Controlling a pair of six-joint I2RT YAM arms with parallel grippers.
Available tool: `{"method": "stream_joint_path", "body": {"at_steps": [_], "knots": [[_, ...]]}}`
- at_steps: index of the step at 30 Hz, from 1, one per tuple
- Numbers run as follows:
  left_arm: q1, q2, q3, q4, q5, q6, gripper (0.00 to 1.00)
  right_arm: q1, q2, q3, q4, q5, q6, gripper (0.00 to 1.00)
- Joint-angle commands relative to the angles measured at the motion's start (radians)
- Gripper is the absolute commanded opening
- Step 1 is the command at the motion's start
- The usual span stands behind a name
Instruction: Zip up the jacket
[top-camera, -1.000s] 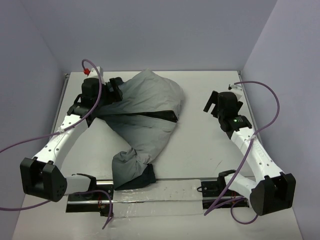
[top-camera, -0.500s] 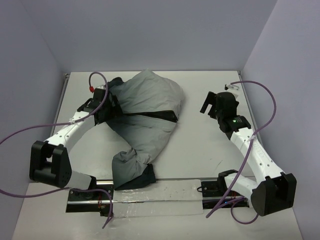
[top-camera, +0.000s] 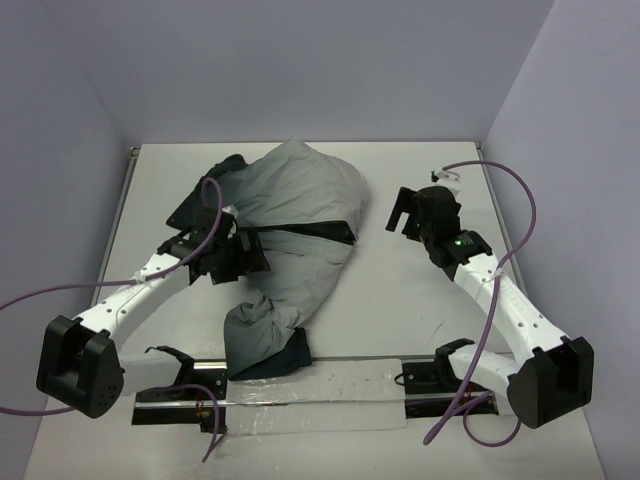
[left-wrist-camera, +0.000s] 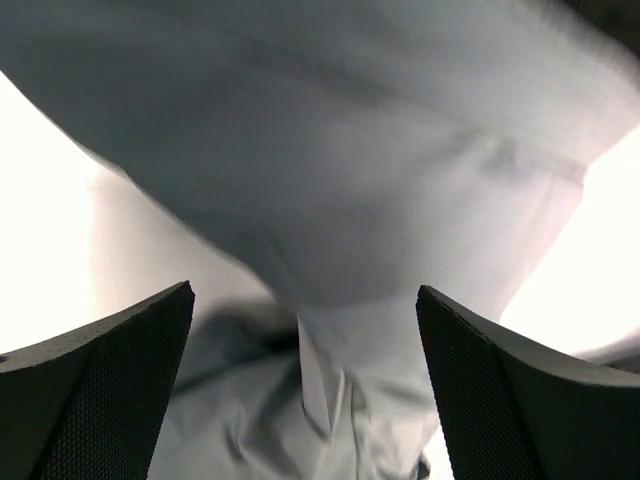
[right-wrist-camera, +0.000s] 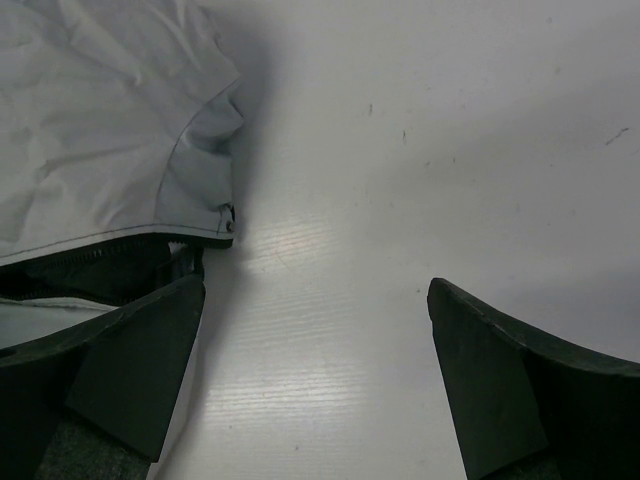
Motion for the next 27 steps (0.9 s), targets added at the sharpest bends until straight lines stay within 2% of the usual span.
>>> {"method": "stream_joint_path", "body": {"at_steps": [1, 6, 10, 12, 13, 14, 15, 16, 17, 19, 23, 24, 27], "knots": [[-0.066, -0.039, 0.003, -0.128, 0.038, -0.018, 0.99, 0.012, -0.017, 0.044, 0.010, 0.031, 0.017, 1.00], [-0.164, -0.012, -0.014, -0.135, 0.137, -0.007, 0.99, 0.018, -0.013, 0.050, 0.012, 0.028, 0.026, 1.00], [-0.286, 0.079, -0.013, -0.073, 0.110, -0.048, 0.99, 0.025, -0.027, 0.049, 0.010, 0.033, 0.037, 1.00], [-0.302, 0.113, -0.020, -0.044, 0.114, -0.063, 0.96, 0.025, -0.032, 0.047, 0.008, 0.036, 0.041, 1.00], [-0.304, 0.160, -0.019, 0.037, 0.135, -0.077, 0.79, 0.026, -0.048, 0.051, 0.001, 0.041, 0.041, 1.00], [-0.306, 0.181, -0.003, 0.067, 0.158, -0.082, 0.68, 0.026, -0.055, 0.055, -0.010, 0.052, 0.041, 1.00], [-0.307, 0.197, 0.004, 0.089, 0.166, -0.085, 0.50, 0.026, -0.060, 0.059, -0.015, 0.056, 0.041, 1.00], [-0.309, 0.222, 0.041, 0.118, 0.183, -0.088, 0.21, 0.026, -0.071, 0.068, -0.034, 0.068, 0.039, 1.00], [-0.312, 0.249, 0.091, 0.149, 0.211, -0.090, 0.02, 0.026, -0.083, 0.079, -0.058, 0.082, 0.036, 1.00], [-0.313, 0.291, 0.161, 0.202, 0.285, -0.091, 0.00, 0.026, -0.118, 0.107, -0.087, 0.106, 0.031, 1.00], [-0.313, 0.434, 0.416, 0.372, 0.415, -0.174, 0.00, 0.025, -0.183, 0.170, -0.167, 0.181, 0.019, 1.00], [-0.313, 0.471, 0.427, 0.407, 0.439, -0.197, 0.00, 0.025, -0.198, 0.186, -0.170, 0.198, 0.017, 1.00], [-0.313, 0.671, 0.786, 0.505, 0.506, -0.250, 0.00, 0.023, -0.256, 0.248, -0.217, 0.254, 0.008, 1.00]]}}
